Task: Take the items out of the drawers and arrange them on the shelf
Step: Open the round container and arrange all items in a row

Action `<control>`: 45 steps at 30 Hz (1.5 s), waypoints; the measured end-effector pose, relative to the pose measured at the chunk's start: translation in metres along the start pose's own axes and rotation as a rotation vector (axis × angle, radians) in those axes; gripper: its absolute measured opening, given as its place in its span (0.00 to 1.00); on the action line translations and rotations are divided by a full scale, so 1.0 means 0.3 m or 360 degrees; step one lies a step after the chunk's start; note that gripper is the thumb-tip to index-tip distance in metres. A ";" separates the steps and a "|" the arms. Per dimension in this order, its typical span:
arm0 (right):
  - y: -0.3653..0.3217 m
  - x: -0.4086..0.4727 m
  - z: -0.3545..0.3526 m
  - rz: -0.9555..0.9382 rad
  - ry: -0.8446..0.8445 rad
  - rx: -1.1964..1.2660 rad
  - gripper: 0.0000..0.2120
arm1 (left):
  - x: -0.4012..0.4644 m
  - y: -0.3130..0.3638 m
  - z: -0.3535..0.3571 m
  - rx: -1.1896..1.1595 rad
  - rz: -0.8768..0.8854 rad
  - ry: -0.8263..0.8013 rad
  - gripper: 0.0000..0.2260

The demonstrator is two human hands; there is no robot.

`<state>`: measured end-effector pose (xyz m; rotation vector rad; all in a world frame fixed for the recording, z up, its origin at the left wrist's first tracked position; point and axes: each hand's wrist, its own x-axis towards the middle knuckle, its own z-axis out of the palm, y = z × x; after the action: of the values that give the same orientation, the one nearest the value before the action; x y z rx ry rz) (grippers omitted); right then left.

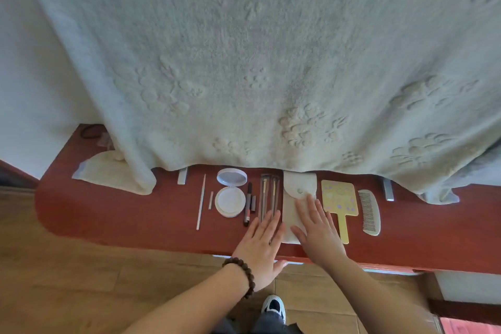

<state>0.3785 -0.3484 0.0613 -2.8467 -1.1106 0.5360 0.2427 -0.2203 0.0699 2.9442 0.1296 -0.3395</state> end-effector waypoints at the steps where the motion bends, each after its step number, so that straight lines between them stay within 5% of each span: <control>1: 0.001 0.005 0.002 -0.0015 0.0000 -0.0017 0.31 | 0.006 0.009 0.001 0.0005 -0.0004 -0.0022 0.35; 8: 0.023 0.011 -0.021 -0.0062 -0.0015 -0.0056 0.32 | 0.028 0.056 -0.002 0.0026 -0.0020 -0.0079 0.36; 14: 0.164 -0.043 -0.015 0.0353 0.0103 0.0010 0.32 | 0.086 0.113 -0.013 -0.0022 -0.0051 -0.0083 0.36; 24: 0.173 -0.043 -0.009 0.0221 0.0029 0.0054 0.28 | 0.096 0.174 0.006 -0.0033 -0.0144 -0.0292 0.39; 32: 0.378 -0.111 -0.029 0.0517 0.0138 0.0178 0.28 | 0.100 0.186 0.002 0.0030 -0.0171 -0.0348 0.41; 45: 0.359 -0.107 -0.015 0.0122 0.0203 0.0034 0.28 | 0.100 0.223 -0.018 0.0043 -0.0245 -0.0322 0.39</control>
<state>0.4280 -0.4491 0.0582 -2.8685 -0.9731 0.3612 0.2802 -0.2830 0.0789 2.9115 0.3272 -0.6625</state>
